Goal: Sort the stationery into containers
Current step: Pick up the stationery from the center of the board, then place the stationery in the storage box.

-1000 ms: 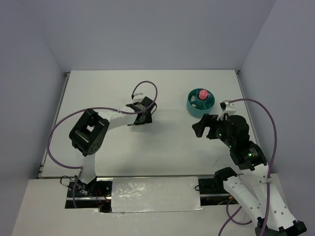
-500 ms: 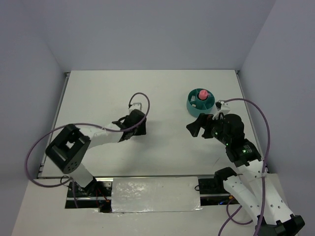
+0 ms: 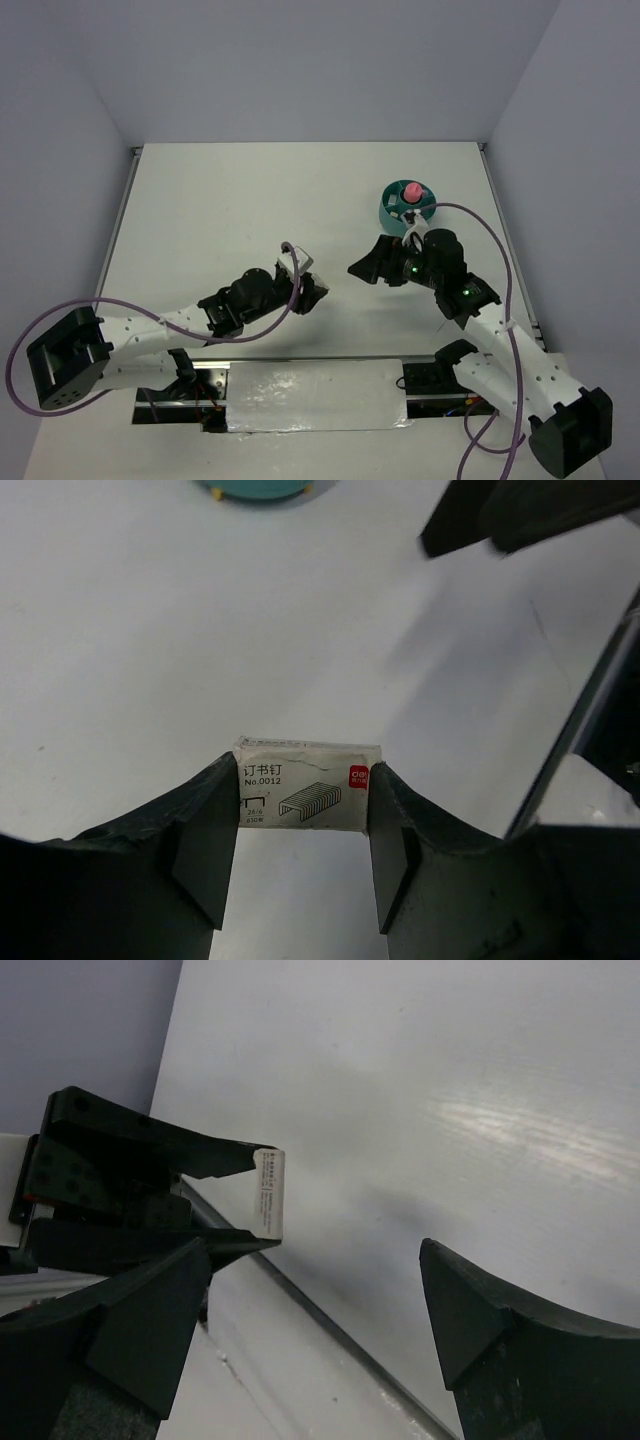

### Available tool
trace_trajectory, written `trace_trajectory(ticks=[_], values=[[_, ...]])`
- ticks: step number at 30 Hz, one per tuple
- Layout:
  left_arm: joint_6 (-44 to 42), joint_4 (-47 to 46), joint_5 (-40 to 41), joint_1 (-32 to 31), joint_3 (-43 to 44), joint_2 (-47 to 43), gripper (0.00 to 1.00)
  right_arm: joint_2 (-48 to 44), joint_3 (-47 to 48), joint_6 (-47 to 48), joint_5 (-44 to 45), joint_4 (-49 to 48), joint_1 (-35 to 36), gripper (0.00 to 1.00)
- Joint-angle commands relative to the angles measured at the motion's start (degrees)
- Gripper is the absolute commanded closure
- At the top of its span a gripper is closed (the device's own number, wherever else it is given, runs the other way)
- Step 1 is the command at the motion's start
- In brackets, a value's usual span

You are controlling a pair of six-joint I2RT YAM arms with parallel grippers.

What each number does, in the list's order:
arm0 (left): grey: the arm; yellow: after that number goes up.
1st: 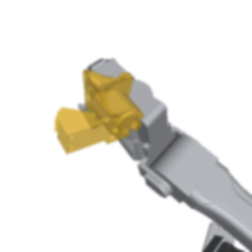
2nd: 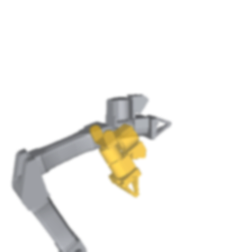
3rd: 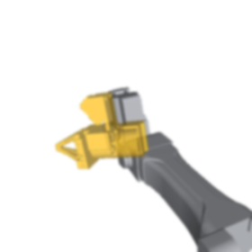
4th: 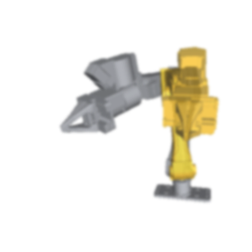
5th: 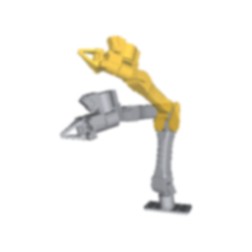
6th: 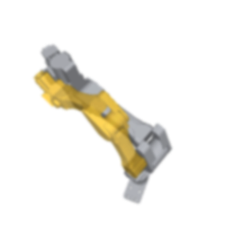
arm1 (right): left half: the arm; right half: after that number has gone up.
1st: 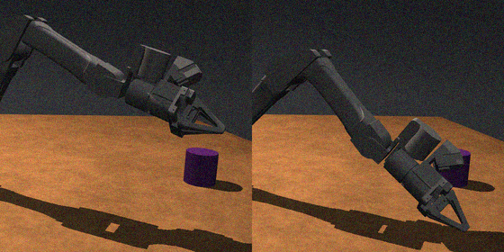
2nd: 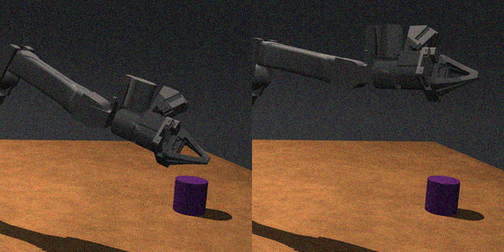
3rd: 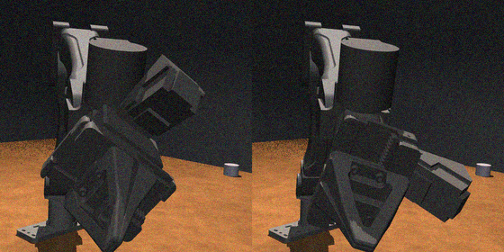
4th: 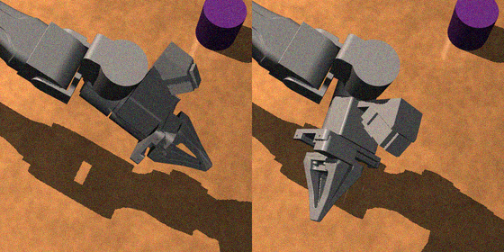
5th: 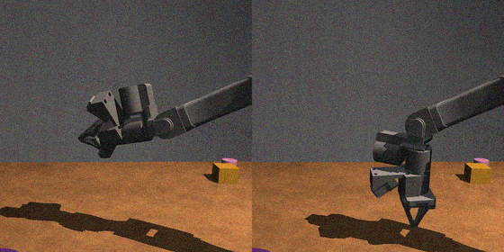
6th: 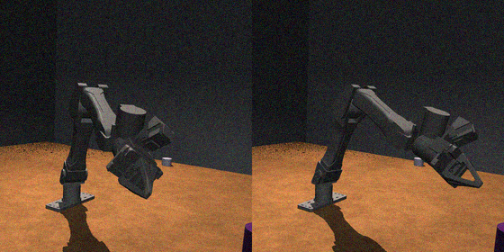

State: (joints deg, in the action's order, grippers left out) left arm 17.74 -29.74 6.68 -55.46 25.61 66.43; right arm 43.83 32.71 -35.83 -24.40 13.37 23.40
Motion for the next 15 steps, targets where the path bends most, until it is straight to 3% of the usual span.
trace_trajectory(ticks=[1,13,15], values=[[-7.7,-7.1,-4.6,-2.8,1.4,-1.7,0.77,1.4,0.3,-2.6,-0.7,-5.9,3.9,0.08],[-10.9,-4.8,-7.0,-5.2,4.9,-0.1,0.74,7.3,-1.6,-4.0,2.7,-10.2,12.2,0.22],[-11.1,-4.8,-7.7,-5.2,5.1,0.4,0.73,9.1,-1.7,-4.1,1.6,-12.0,12.7,0.30]])
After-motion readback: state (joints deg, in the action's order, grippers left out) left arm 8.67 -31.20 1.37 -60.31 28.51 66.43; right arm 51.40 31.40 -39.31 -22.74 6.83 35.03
